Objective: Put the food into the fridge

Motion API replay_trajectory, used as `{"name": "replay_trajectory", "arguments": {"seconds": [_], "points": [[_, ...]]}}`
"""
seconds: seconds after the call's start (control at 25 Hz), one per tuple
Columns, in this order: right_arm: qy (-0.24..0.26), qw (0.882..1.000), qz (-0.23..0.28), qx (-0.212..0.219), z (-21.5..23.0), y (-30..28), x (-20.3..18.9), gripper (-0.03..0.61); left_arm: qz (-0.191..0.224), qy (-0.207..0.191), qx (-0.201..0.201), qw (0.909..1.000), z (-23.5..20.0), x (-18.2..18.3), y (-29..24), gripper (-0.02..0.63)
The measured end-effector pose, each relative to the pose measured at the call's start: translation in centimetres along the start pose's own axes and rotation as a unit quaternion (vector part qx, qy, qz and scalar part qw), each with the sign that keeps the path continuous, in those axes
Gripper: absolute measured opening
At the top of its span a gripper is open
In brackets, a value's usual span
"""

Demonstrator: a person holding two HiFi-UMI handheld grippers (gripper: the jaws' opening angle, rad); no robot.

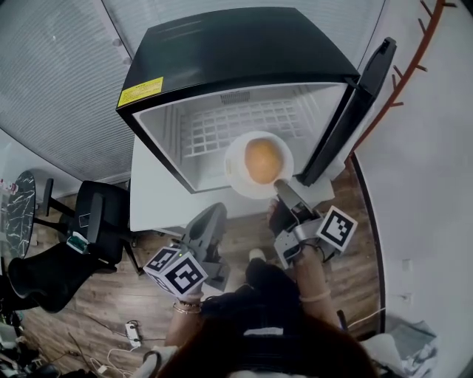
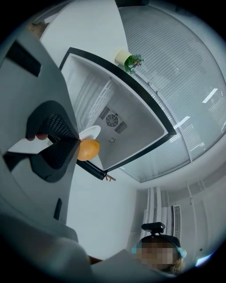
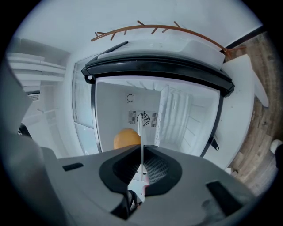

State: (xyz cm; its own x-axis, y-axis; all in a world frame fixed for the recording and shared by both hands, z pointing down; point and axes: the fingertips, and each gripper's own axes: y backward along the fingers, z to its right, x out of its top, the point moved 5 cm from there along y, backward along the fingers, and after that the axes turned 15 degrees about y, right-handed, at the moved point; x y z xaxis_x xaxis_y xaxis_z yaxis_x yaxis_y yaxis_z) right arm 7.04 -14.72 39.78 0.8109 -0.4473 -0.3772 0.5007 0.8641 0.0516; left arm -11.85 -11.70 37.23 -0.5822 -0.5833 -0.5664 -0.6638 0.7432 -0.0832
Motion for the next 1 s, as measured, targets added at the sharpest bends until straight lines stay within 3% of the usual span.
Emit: {"name": "replay_trajectory", "arguments": {"seconds": [1.0], "points": [[-0.034, 0.999, -0.002, -0.037, 3.4, -7.5, 3.9, 0.015, -0.002, -0.007, 0.022, 0.9997, -2.0, 3.3, -5.2, -0.009]]}}
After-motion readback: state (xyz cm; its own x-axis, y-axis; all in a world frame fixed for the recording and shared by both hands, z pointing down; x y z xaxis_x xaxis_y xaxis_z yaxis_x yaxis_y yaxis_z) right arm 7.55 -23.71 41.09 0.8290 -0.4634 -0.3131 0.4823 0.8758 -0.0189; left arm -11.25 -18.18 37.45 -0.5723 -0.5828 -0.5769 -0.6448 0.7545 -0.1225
